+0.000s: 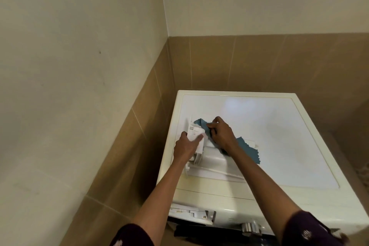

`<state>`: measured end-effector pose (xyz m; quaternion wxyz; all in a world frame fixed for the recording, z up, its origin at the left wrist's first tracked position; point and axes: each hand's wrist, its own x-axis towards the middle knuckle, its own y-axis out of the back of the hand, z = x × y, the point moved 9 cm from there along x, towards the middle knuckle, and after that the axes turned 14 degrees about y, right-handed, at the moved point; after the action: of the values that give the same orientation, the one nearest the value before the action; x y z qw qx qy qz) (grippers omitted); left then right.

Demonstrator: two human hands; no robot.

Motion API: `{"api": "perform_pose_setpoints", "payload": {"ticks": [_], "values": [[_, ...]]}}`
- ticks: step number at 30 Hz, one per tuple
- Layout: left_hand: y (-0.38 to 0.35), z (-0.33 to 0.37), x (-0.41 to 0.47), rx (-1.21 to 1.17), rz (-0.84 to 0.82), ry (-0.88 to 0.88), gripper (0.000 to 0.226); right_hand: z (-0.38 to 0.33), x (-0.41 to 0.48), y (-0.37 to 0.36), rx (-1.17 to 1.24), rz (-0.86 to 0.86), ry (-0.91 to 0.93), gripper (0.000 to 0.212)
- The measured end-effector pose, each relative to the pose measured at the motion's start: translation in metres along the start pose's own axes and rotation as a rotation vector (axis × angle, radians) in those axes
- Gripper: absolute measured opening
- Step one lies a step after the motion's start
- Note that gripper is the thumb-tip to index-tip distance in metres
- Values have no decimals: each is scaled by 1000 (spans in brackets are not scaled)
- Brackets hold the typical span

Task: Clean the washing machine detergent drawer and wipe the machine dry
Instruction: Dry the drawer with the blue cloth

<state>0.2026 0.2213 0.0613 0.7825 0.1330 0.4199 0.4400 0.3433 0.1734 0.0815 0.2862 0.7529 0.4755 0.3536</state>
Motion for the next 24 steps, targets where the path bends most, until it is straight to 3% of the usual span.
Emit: {"api": "perform_pose_setpoints", "payload": {"ticks": [4, 11, 14, 17, 20, 24], "values": [[-2, -2, 3, -12, 2, -23, 74, 17, 12, -15, -51, -142, -148, 29], [1, -4, -3, -47, 70, -70, 64, 14, 23, -28, -157, -369, -143, 29], [7, -2, -9, -99, 101, -128, 63, 5, 23, -18, -149, -304, -94, 28], [14, 1, -18, -115, 146, -226, 79, -3, 26, 17, -77, -115, -74, 26], [15, -1, -27, -184, 182, -273, 90, -24, 22, 42, -65, -37, 22, 23], [10, -7, -35, -236, 165, -279, 88, -45, 3, 58, -62, 34, 192, 23]]}}
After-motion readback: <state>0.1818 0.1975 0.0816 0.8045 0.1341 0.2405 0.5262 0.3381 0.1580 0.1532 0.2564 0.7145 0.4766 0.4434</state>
